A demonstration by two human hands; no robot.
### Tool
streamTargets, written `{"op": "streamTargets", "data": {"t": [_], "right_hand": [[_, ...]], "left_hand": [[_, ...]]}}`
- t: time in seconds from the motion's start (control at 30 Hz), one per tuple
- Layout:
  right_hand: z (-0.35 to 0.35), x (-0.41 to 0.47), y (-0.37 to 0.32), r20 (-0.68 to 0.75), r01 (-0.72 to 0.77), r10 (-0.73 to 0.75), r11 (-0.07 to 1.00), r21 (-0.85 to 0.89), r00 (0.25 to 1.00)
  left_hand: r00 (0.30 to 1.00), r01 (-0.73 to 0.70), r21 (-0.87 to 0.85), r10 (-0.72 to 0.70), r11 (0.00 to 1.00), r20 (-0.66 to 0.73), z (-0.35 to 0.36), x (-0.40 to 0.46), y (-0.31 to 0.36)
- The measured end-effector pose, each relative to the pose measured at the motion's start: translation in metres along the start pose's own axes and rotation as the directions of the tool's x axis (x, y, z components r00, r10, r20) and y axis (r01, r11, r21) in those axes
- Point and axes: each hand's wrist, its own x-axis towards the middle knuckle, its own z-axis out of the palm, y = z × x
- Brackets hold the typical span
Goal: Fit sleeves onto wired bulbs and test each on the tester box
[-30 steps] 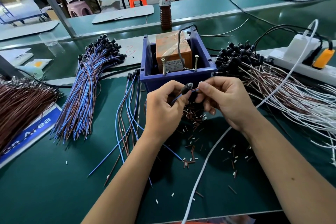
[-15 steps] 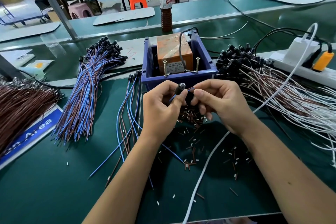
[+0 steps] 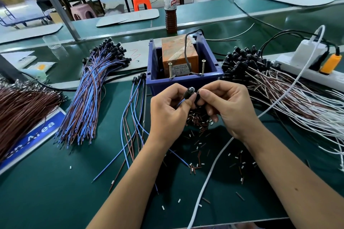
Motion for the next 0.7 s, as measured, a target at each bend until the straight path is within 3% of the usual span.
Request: {"op": "streamTargets", "data": {"t": [0.53, 0.7], "right_hand": [[0.01, -0.004, -0.006, -0.043, 0.028, -0.026, 0.998, 0.056, 0.999], [-0.001, -0.001, -0.013, -0.172, 0.024, 0.016, 0.973, 0.228, 0.985]], "left_hand": [[0.989, -0.079, 0.032, 0.083, 0.996, -0.121, 0.007, -0.004, 0.006], [0.958, -0.09, -0.006, 0.085, 0.996, -0.273, -0.002, -0.002, 0.004]]}}
